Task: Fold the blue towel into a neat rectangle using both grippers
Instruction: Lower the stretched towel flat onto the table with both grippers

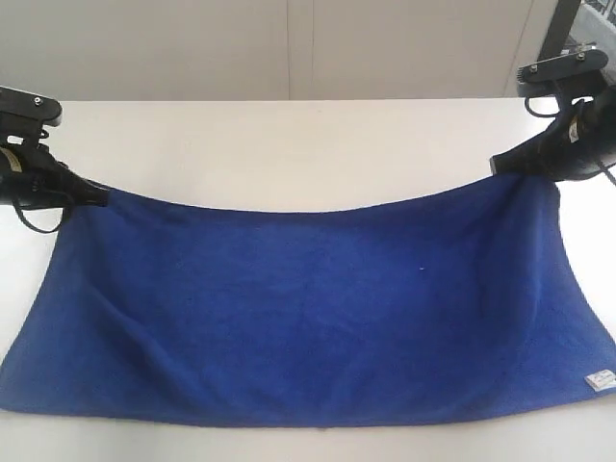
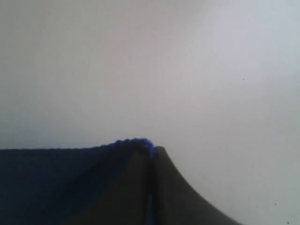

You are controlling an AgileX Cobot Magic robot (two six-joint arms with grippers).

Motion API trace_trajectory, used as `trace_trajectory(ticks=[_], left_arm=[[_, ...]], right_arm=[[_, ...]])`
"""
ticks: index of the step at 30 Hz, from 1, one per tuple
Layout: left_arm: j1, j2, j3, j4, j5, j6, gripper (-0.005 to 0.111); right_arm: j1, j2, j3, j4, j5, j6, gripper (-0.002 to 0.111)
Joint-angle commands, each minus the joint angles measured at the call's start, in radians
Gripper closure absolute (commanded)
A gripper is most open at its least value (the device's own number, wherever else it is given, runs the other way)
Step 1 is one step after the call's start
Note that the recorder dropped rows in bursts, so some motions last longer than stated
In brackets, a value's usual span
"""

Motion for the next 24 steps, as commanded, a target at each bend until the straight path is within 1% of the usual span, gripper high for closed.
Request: trace_trajectory(ticks=[1, 8, 11, 15, 18, 24], left_arm=[[0.006, 0.049, -0.018, 0.005, -0.081, 0.03, 0.107], [0.019, 0.138, -0.116, -0.009, -0.056, 0.03, 0.107], [0.029, 0.178, -0.184, -0.009, 0.009, 0.025, 0.107], [0.029, 0.214, -0.236, -0.009, 0.011, 0.025, 0.107], [0.029, 0.231, -0.263, -0.009, 0.009, 0.025, 0.107], [0.029, 0.265, -0.263, -0.007, -0.018, 0.025, 0.107]], right_arm=[[-0.028, 0.068, -0.054, -0.014, -0.074, 0.003, 0.108], [-0.033, 0.153, -0.13, -0.014, -0.054, -0.023, 0.108], [-0.049, 0.187, -0.16, -0.014, -0.06, -0.023, 0.108], [-0.063, 0.232, -0.187, -0.014, -0.06, -0.023, 0.108], [-0.069, 0.257, -0.21, -0.014, -0.064, -0.023, 0.108], [-0.069, 0.27, -0.217, -0.014, -0.095, -0.023, 0.108]])
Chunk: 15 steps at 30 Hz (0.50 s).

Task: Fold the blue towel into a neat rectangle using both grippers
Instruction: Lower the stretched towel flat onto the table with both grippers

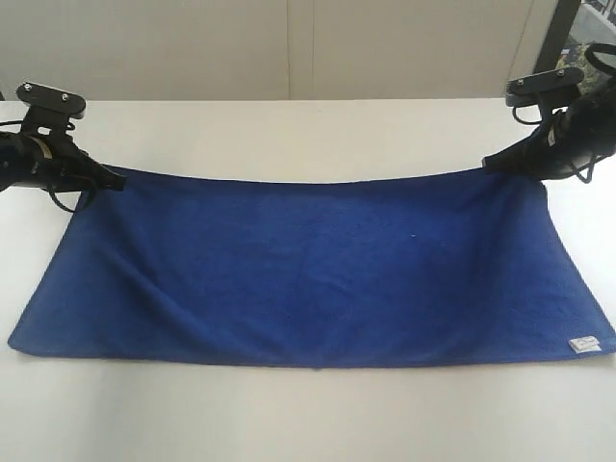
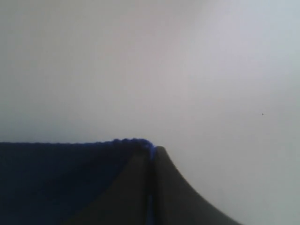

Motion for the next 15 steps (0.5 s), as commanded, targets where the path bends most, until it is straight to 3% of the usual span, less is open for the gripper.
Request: trace_trajectory(ticks=[1, 4, 9, 11, 15], left_arm=[[0.006, 0.012, -0.003, -0.009, -0.001, -0.018, 0.107], [0.006, 0.012, -0.003, -0.009, -0.003, -0.019, 0.098], [0.006, 0.012, -0.003, -0.009, -0.003, -0.017, 0.05], [0.006, 0.012, -0.003, -0.009, -0.003, -0.017, 0.044], [0.006, -0.032, -0.003, -0.009, 0.024, -0.017, 0.043]], right_arm=[[-0.01, 0.0, -0.004, -0.006, -0.027, -0.005, 0.108], [-0.01, 0.0, -0.004, -0.006, -0.026, -0.013, 0.106], [-0.01, 0.0, -0.004, -0.006, -0.035, -0.023, 0.073], [-0.01, 0.0, -0.004, -0.006, -0.033, -0.023, 0.065], [-0.01, -0.011, -0.037, -0.01, 0.071, 0.007, 0.067]])
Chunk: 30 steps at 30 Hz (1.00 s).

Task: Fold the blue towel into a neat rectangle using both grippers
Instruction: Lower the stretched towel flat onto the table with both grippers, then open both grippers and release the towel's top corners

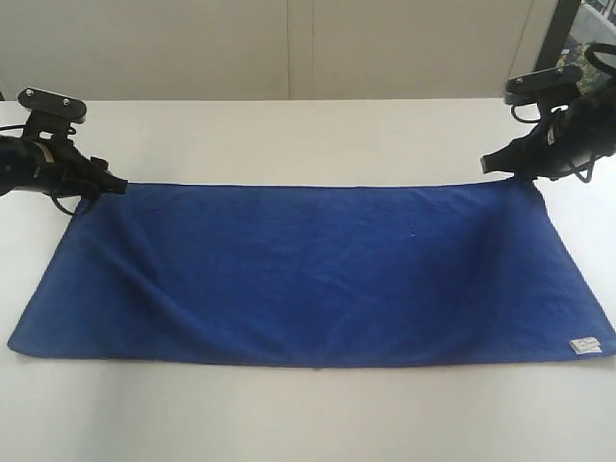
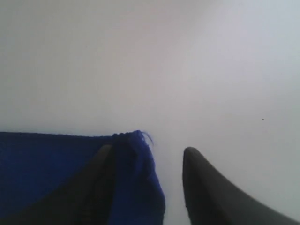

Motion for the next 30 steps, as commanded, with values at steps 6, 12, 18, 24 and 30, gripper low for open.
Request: trace_trajectory(ticks=[6, 12, 18, 24, 30], left_arm=[[0.0, -0.137, -0.003, -0.009, 0.218, -0.172, 0.067], [-0.006, -0.138, -0.003, -0.009, 0.303, -0.205, 0.107], [-0.006, -0.137, -0.142, -0.069, 0.573, -0.12, 0.107], [-0.004, -0.049, -0.304, -0.694, 0.873, 0.544, 0.107], [-0.004, 0.03, -0.34, -0.708, 0.957, 0.605, 0.107]], right_arm=[[0.025, -0.084, -0.057, 0.092, 0.191, -0.078, 0.108], [0.031, -0.084, -0.096, 0.47, 0.333, -0.448, 0.108], [-0.01, -0.063, -0.182, 0.63, 0.435, -0.571, 0.108], [-0.01, 0.017, -0.184, 0.632, 0.401, -0.569, 0.108], [-0.01, 0.04, -0.184, 0.603, 0.34, -0.567, 0.108]])
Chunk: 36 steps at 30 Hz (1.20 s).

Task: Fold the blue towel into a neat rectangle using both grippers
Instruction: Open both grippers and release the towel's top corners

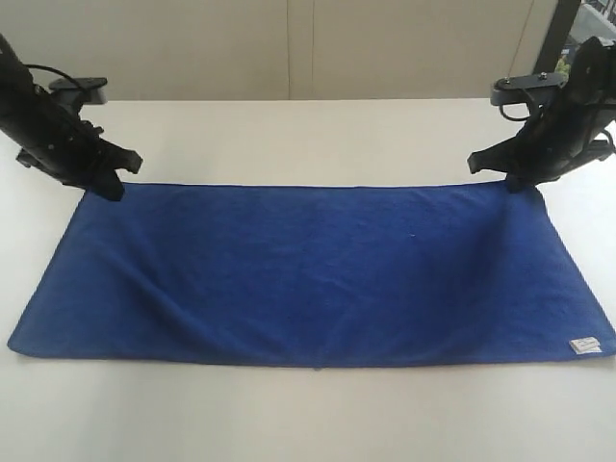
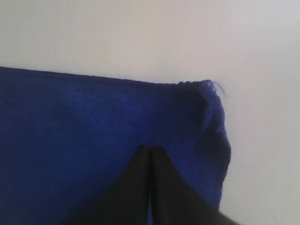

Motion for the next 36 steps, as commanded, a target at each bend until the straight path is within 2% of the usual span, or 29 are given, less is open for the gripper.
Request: trace_trajectory(ticks=[1, 13, 23, 36], left_arm=[[0.0, 0.035, -0.01, -0.011, 0.05, 0.039, 0.107], [0.002, 0.09, -0.009, -0.011, 0.073, 0.053, 0.107], [0.002, 0.09, -0.009, -0.004, 0.069, 0.053, 0.107], [0.002, 0.09, -0.009, -0.004, 0.073, 0.053, 0.107]], right_arm=[[-0.004, -0.001, -0.005, -0.03, -0.062, -0.008, 0.108], [-0.064, 0.079, -0.005, -0.051, -0.162, 0.019, 0.108], [-0.121, 0.097, -0.005, -0.07, -0.111, 0.021, 0.108], [-0.117, 0.01, -0.005, -0.059, -0.089, 0.021, 0.108]])
